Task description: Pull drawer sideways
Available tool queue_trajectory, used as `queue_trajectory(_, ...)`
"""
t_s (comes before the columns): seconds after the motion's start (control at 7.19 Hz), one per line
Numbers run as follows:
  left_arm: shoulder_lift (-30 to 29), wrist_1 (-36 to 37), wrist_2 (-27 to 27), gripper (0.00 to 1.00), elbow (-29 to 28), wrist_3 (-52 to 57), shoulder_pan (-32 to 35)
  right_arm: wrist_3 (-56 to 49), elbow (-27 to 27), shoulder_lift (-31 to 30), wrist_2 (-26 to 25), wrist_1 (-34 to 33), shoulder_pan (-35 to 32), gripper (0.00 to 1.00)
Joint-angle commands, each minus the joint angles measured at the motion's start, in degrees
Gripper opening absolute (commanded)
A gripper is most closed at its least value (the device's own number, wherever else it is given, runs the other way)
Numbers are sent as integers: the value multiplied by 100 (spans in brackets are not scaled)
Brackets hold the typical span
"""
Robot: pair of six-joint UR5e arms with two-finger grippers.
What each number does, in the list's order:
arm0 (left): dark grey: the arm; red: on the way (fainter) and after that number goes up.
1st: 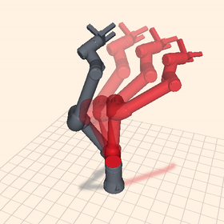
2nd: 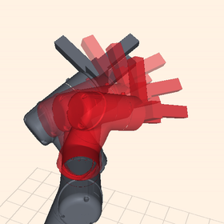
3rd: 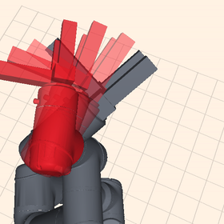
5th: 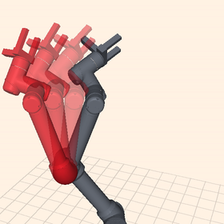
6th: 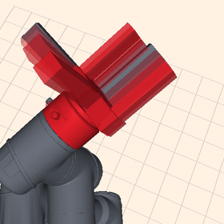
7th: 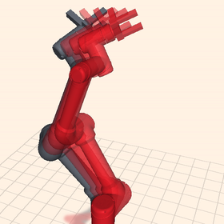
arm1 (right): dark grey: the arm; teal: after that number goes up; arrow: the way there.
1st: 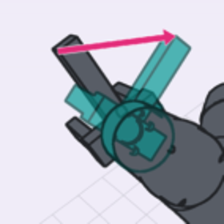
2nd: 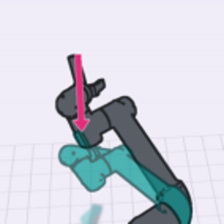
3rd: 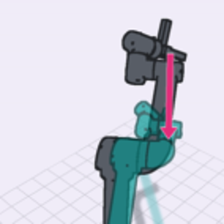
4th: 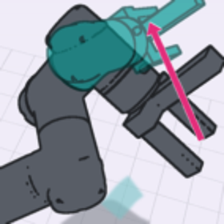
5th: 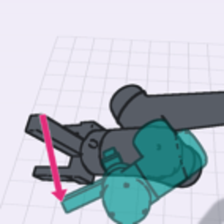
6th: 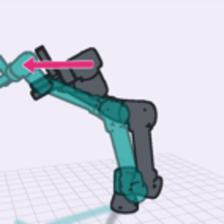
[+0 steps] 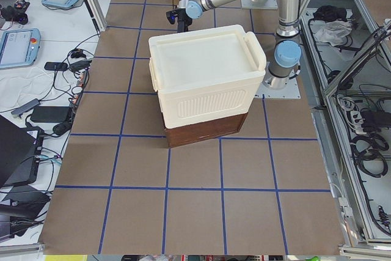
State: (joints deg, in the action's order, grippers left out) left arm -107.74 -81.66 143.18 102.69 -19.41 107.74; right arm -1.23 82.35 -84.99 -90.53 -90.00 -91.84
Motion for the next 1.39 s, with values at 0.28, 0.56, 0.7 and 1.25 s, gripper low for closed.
queue_trajectory(0.28,1111,-25,-3219,100,-891,402,-348,0,0,0,0,0,0,100)
queue_trajectory(0.56,1789,-16,-4680,100,-953,420,-937,0,0,0,0,0,0,100)
queue_trajectory(0.7,2088,-16,-4920,100,-962,438,-1070,0,0,0,0,0,0,100)
queue_trajectory(1.25,2311,-8,-5142,100,-847,438,-1343,0,0,0,0,0,0,100)
